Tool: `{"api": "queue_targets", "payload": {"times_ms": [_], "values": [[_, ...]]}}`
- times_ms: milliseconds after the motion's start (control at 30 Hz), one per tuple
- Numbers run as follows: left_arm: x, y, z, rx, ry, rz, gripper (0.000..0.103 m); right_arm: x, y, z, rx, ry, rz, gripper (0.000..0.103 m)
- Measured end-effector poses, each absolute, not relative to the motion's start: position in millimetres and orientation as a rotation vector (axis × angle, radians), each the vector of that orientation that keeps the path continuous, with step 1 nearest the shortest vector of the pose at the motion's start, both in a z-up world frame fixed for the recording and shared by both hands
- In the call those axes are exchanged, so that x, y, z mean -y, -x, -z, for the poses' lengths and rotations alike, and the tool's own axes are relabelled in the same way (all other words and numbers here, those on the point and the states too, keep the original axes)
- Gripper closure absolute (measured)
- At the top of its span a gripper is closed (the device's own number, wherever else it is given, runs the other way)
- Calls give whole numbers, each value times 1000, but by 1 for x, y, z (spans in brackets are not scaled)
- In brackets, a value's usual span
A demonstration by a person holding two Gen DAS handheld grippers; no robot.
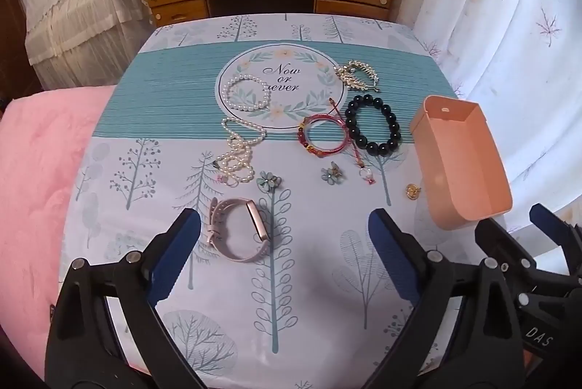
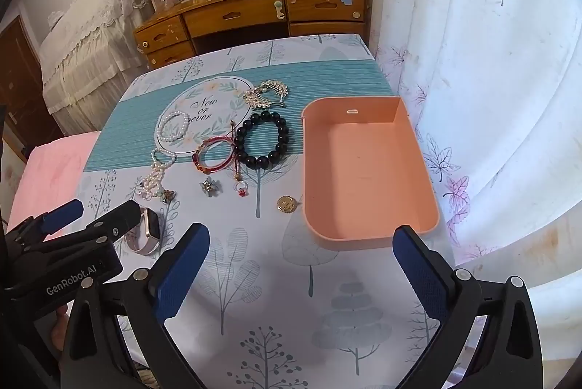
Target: Organize jewelry
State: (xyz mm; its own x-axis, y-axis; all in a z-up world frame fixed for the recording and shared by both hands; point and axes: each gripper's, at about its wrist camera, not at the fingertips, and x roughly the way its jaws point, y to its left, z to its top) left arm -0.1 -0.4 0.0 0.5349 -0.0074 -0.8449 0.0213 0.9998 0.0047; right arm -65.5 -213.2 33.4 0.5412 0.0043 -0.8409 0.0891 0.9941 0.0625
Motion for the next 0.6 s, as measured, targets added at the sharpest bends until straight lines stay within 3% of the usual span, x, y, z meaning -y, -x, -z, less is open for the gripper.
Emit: {"api": "queue_targets", "payload": {"times_ms": [600], "values": [[-5, 1, 3, -1040, 42, 59, 10, 206, 69, -35, -984, -96, 23, 1]]}}
